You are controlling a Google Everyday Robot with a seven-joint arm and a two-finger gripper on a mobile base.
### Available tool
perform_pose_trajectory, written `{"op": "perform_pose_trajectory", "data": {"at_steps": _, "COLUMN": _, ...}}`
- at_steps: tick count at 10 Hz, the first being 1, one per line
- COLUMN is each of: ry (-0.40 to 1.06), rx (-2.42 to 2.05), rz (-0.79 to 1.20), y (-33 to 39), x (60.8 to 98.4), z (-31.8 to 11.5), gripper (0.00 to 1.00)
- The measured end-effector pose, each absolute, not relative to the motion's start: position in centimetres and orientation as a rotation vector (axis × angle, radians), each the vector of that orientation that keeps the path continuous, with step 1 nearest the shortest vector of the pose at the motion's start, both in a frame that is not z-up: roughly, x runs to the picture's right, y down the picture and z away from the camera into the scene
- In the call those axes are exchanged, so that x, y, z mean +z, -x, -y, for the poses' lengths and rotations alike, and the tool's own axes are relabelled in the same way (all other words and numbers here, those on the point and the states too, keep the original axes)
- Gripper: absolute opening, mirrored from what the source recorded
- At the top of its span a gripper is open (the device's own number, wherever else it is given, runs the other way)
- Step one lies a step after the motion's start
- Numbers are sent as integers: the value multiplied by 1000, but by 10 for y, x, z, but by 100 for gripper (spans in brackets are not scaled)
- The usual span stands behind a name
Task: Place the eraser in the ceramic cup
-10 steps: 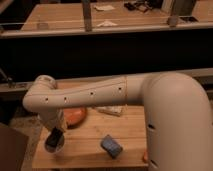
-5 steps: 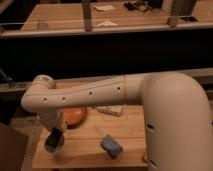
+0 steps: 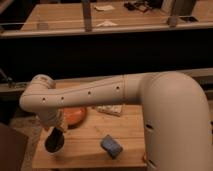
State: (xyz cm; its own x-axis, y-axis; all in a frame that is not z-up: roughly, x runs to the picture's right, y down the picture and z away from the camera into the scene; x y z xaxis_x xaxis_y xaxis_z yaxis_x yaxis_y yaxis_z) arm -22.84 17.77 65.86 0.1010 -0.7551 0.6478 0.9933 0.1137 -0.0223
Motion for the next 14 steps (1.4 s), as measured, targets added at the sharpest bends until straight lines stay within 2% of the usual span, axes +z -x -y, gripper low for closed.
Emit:
{"op": "perform_pose_trajectory", "data": {"at_steps": 2, "ry": 532, "rx": -1389, "rz": 557, "y": 228, "x": 658, "z": -178, "gripper": 50}}
{"op": "perform_pose_trajectory", "data": {"at_steps": 3, "ry": 534, "rx": -1390, "rz": 556, "y": 228, "x": 657, "z": -177, "gripper": 52}}
{"op": "perform_pose_trajectory", "data": {"at_steps": 4, "ry": 535, "rx": -1390, "rz": 555, "y": 228, "x": 656, "z": -175, "gripper": 59}}
{"op": "perform_pose_trajectory", "data": {"at_steps": 5, "ry": 539, "rx": -1390, "rz": 553, "y": 228, "x": 655, "z": -172, "gripper": 72}}
{"op": "perform_pose_trajectory", "data": {"at_steps": 6, "ry": 539, "rx": -1389, "rz": 553, "y": 229, "x": 654, "z": -171, "gripper": 78}}
{"op": "perform_pose_trajectory", "data": {"at_steps": 14, "ry": 540, "rx": -1389, "rz": 552, "y": 229, "x": 654, "z": -171, "gripper": 80}}
